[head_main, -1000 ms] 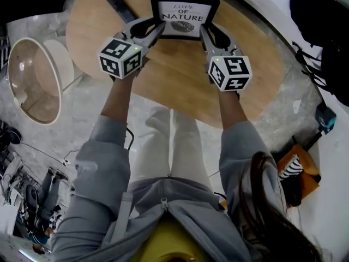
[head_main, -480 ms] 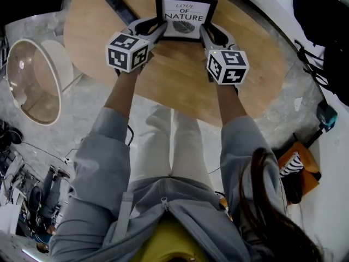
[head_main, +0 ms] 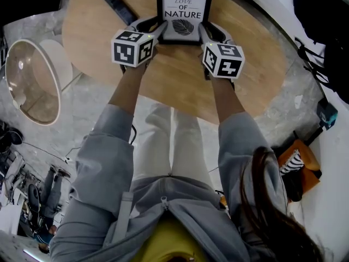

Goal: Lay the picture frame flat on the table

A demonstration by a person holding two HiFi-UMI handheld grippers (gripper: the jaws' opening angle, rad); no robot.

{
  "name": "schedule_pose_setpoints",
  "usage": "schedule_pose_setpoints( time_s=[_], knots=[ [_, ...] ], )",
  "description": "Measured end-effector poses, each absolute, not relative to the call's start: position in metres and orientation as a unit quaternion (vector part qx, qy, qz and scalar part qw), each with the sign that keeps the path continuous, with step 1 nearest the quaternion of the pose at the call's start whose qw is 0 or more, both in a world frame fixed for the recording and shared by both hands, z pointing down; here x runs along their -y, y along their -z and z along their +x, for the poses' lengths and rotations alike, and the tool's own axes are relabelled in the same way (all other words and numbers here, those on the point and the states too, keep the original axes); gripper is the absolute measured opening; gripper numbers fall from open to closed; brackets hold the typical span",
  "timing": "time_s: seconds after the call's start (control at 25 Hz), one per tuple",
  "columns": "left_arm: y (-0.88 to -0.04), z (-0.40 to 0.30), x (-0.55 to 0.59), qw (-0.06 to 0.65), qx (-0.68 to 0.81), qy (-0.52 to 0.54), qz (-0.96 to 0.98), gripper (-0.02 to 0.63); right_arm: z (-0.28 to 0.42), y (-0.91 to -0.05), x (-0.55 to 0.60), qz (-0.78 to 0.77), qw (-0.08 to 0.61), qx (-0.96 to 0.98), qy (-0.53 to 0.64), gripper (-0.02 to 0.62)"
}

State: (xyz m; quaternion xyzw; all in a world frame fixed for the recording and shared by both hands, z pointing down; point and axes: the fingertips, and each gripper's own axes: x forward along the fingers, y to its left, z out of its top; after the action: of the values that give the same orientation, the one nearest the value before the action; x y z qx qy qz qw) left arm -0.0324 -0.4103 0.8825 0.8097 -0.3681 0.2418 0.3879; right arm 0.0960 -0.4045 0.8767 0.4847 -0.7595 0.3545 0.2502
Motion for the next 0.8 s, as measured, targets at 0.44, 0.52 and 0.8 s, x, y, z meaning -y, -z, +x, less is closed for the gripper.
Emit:
schedule_pose_setpoints(
  time_s=[0.44,0.52,0.8],
  knots=[
    [-0.878,-0.045,0.415,0.380,0.414,-0.217,0.798,0.233,0.111,-0.880,0.402,0.519,0.265,0.729,-0.361,0.138],
    [-0.874,-0.046,0.412,0.375,0.416,-0.217,0.799,0.233,0.113,-0.877,0.398,0.522,0.266,0.727,-0.359,0.130],
    [-0.845,-0.038,0.403,0.368,0.408,-0.227,0.804,0.060,0.118,-0.845,0.392,0.534,0.266,0.725,-0.345,0.007]
  ],
)
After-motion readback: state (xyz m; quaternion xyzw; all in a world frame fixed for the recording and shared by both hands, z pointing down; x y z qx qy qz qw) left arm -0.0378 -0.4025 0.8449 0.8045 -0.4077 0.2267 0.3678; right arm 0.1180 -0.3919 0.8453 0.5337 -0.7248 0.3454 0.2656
